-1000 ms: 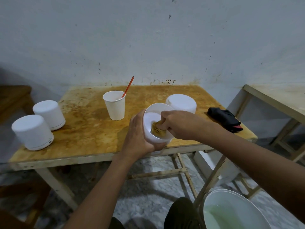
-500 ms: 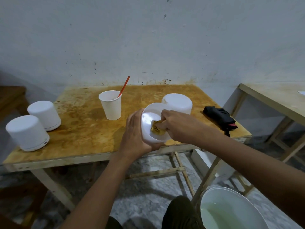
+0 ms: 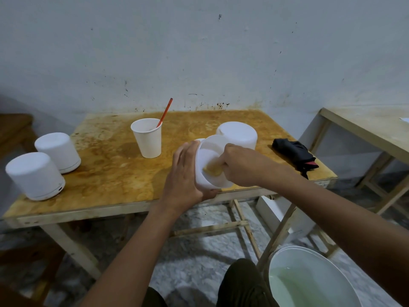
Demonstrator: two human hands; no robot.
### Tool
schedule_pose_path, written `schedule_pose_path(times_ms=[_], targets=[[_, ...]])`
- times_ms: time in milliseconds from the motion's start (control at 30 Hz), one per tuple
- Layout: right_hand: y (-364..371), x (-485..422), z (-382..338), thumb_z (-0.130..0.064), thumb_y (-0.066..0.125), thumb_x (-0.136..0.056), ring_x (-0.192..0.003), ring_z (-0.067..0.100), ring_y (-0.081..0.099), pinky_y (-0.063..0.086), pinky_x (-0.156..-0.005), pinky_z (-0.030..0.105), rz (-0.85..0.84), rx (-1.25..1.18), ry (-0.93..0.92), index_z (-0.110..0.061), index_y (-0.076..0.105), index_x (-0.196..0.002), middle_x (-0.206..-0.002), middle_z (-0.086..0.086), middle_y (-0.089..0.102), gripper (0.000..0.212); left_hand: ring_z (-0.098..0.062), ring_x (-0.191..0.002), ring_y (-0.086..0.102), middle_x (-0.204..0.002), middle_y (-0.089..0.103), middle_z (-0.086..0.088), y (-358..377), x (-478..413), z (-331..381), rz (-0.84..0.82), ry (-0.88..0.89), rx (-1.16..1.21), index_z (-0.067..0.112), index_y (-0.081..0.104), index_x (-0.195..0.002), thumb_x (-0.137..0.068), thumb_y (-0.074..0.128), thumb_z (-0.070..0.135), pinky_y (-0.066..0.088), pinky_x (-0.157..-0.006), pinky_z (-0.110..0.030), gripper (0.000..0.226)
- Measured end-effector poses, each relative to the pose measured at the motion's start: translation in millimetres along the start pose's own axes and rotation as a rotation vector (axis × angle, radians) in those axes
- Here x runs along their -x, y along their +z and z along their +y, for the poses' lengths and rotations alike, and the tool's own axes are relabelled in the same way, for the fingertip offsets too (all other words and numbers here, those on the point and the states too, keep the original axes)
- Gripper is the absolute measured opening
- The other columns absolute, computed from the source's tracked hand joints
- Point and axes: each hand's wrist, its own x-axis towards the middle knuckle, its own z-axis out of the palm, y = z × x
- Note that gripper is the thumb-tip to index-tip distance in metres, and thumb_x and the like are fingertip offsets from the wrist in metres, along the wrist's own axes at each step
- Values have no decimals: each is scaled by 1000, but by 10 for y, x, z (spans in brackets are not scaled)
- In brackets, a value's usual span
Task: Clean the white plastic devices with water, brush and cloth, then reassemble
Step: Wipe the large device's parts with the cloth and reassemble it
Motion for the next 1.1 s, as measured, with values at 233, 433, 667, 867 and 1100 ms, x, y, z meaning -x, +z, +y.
schedule_pose_path(times_ms=[233,433,667,867,1100], targets=[[106,-31,37,-2,42,-91,-72,18,41,37,-56,26,-50,-776,308,5,65,-89,-81,7,49,25,-25,-135,27,-141,26,8,8,-2,48,16,13,-43,20,22,-143,-53,86,54,34,-103,-38,115],[42,32,119,1,39,-93,-64,23,43,34,-59,32,-55,-300,-21,-8,56,-67,-74,12,49,32,-28,-136,27,-144,28,2,26,-13,25,3,47,-78,14,22,-146,-61,65,68,33,-103,-37,110],[-229,92,118,-18,37,-102,-85,26,56,43,-61,34,-93,300,-185,-36,56,-134,-118,3,44,42,-26,-138,23,-145,25,4,5,-37,25,-30,65,-88,14,22,-145,-58,65,65,31,-104,-37,110],[-16,122,-42,-11,47,-96,-99,23,51,34,-55,32,193,566,-105,-19,42,-142,-122,10,42,47,-30,-140,24,-148,25,0,28,-1,26,-17,64,-113,13,21,-147,-63,65,66,31,-106,-40,109],[-27,200,-110,-11,52,-93,-74,17,51,26,-45,26,31,596,-70,-16,59,-120,-95,3,51,28,-31,-141,24,-149,25,-2,39,4,24,-23,83,-150,13,20,-147,-61,76,59,32,-104,-39,113]])
